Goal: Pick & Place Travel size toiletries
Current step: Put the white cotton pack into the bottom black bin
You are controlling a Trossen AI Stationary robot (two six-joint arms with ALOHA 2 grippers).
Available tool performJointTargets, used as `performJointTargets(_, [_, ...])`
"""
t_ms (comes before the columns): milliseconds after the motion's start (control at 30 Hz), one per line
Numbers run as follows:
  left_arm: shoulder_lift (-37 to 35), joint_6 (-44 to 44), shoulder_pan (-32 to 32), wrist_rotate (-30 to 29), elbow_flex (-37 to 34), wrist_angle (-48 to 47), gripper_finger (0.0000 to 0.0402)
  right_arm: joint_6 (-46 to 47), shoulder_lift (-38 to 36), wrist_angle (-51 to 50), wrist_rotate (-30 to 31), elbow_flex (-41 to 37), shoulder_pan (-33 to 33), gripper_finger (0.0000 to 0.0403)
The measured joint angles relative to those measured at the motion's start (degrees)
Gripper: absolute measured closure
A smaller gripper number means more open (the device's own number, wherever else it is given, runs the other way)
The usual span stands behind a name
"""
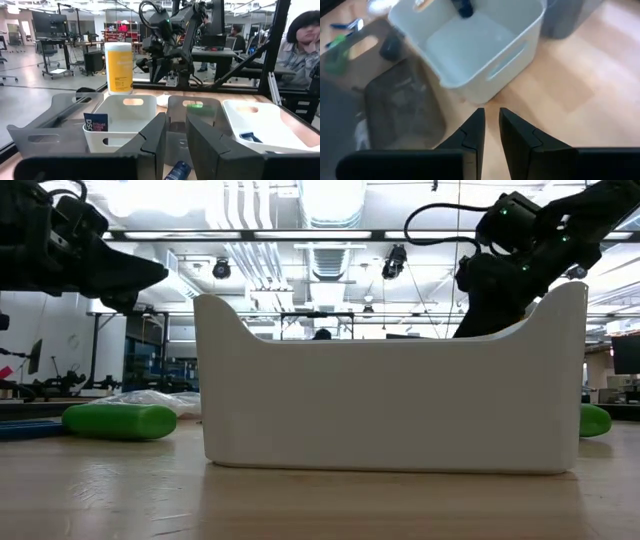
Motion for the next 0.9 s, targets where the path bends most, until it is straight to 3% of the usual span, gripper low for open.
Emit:
performJointTargets(200, [0.0, 0.0, 0.0, 0.01, -0.02, 0.37, 0.0323, -0.04, 0.0, -1.47, -6.6, 0.14, 0.03, 0.0311])
performJointTargets(300, [0.0, 0.02, 0.0, 0.01, -0.02, 0.4, 0.0323, -0.16, 0.02, -6.9, -8.03, 2.68, 0.05, 0.0288])
performJointTargets(533, [0.0, 0.04, 0.0, 0.03, -0.04, 0.39, 0.0323, -1.11, 0.02, -24.05, -4.37, 11.58, 0.05, 0.0254])
performJointTargets(900, [0.02, 0.07, 0.0, 0.03, -0.09, 0.37, 0.0323, 1.5, 0.13, -26.45, -0.94, 11.25, 0.05, 0.0248])
